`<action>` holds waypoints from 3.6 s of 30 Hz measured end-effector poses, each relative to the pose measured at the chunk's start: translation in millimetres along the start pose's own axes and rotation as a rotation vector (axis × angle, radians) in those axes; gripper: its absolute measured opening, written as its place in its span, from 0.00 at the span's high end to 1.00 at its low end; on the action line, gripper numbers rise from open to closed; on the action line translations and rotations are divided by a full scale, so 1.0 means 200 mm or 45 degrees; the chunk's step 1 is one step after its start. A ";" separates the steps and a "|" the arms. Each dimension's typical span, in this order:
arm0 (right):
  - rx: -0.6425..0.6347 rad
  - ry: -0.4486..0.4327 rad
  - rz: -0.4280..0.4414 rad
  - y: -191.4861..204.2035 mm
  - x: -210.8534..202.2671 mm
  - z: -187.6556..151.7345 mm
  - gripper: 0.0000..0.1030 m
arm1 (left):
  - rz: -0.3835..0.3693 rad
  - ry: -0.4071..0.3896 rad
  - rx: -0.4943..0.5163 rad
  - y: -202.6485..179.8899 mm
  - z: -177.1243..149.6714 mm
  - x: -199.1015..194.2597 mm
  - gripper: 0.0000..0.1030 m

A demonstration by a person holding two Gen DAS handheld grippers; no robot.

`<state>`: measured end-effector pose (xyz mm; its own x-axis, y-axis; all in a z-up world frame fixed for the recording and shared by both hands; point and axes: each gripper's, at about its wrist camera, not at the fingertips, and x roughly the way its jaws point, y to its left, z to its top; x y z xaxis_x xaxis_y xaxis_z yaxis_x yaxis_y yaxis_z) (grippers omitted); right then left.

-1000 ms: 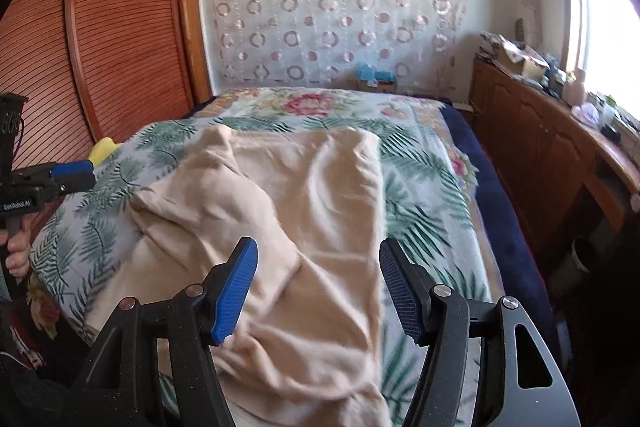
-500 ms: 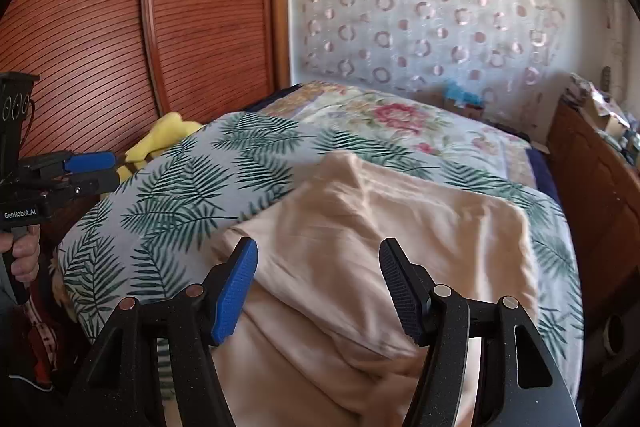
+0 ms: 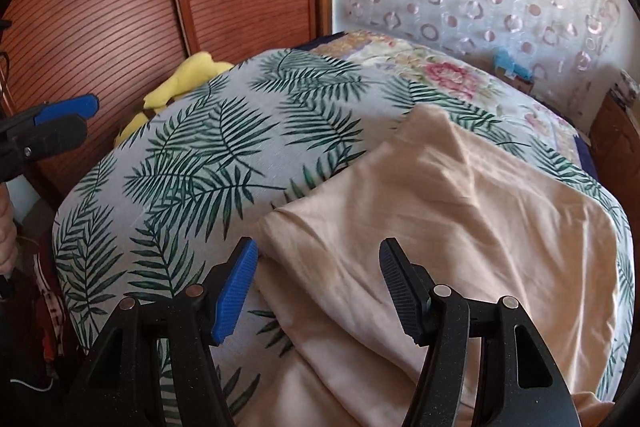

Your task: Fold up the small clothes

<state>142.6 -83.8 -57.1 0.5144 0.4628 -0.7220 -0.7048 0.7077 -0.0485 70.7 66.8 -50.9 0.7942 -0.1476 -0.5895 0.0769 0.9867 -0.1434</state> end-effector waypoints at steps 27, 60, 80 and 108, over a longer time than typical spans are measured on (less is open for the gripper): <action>0.099 -0.166 -0.174 -0.39 -0.35 0.13 0.94 | -0.037 0.015 0.001 -0.06 -0.04 0.04 0.44; 0.368 -0.062 -0.375 -0.49 -0.68 -0.56 0.66 | -0.227 0.133 0.183 -0.56 -0.13 0.18 0.44; 0.451 -0.129 -0.332 -0.38 -0.93 -0.79 0.97 | -0.296 0.210 0.241 -0.71 -0.24 0.22 0.44; 0.495 -0.191 -0.435 -0.28 -1.23 -0.99 0.97 | -0.404 0.299 0.274 -0.77 -0.36 0.15 0.58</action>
<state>-40.3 -343.3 -13.0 0.7670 0.2222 -0.6019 -0.2666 0.9637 0.0160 39.9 -94.0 -103.7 0.5545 -0.4319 -0.7113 0.4376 0.8784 -0.1922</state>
